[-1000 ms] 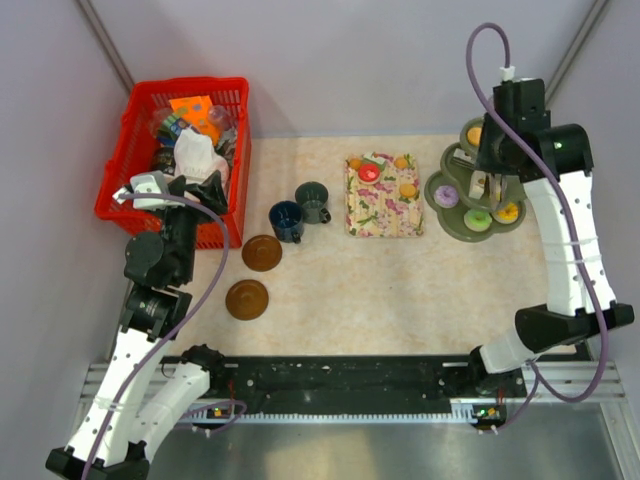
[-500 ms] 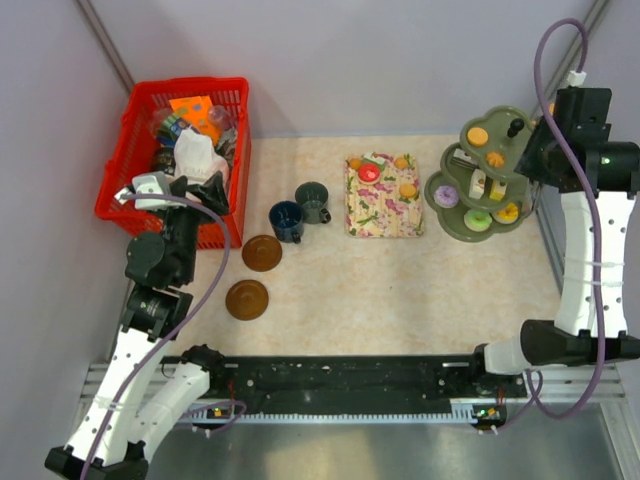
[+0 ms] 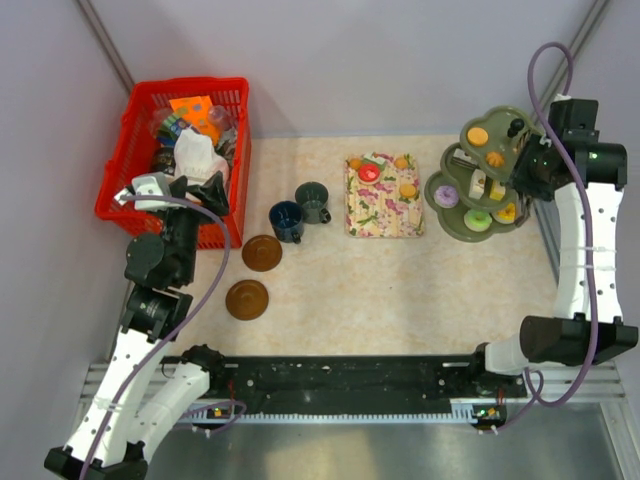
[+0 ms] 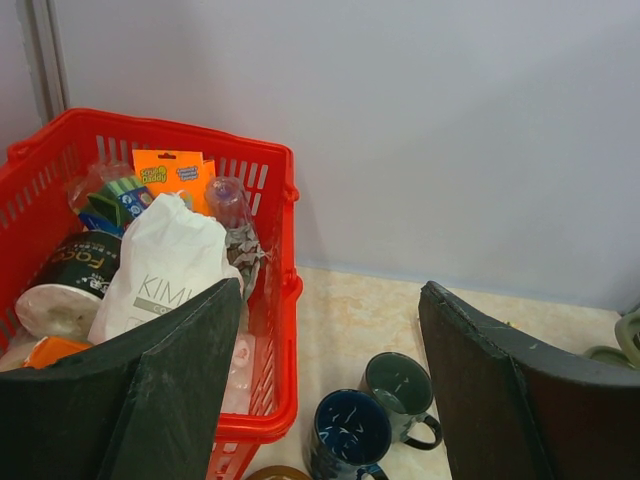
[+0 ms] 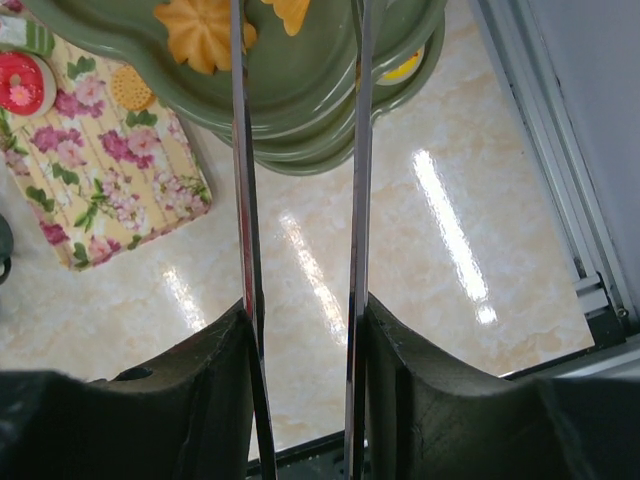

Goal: Serve the afternoon tea
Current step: Place the desert on the desert table.

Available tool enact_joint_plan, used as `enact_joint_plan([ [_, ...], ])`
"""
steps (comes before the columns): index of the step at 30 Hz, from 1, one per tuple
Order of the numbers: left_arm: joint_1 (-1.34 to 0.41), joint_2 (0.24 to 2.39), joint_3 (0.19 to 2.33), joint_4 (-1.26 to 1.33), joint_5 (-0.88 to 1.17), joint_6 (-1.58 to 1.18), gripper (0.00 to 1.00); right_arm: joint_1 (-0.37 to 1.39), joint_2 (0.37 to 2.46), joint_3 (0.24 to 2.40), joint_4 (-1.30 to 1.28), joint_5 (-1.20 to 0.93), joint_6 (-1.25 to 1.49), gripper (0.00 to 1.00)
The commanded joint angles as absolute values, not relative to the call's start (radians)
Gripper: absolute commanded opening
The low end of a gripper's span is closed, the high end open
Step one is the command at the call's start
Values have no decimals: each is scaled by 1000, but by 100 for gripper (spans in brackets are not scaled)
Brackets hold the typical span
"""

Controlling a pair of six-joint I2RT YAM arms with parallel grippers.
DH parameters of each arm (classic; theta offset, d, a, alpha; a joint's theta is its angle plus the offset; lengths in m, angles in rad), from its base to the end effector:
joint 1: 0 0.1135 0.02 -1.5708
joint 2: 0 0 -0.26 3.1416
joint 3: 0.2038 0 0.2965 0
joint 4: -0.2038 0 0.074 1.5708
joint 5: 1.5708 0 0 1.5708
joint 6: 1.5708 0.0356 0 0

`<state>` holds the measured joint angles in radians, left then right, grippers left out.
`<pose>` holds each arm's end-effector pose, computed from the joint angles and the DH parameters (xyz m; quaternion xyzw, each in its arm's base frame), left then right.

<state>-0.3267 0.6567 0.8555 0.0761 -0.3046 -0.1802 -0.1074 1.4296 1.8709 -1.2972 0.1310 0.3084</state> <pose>0.1841 -0.0511 0.4177 -0.0770 0.6038 -0.1090 0.7859 0.2898 -0.0359 0.4667 0.2154 0.9099 -0.0260 0.3535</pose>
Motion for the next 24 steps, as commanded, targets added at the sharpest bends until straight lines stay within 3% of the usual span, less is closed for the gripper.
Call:
enact_joint_plan([
  [1,-333,650,848,130,-308,-164,77,-129,1416,1838,-1236,121,316,40],
  [24,-333,655,848,129,-313,-155,77,-146,1479,1841,-1167,155,311,45],
])
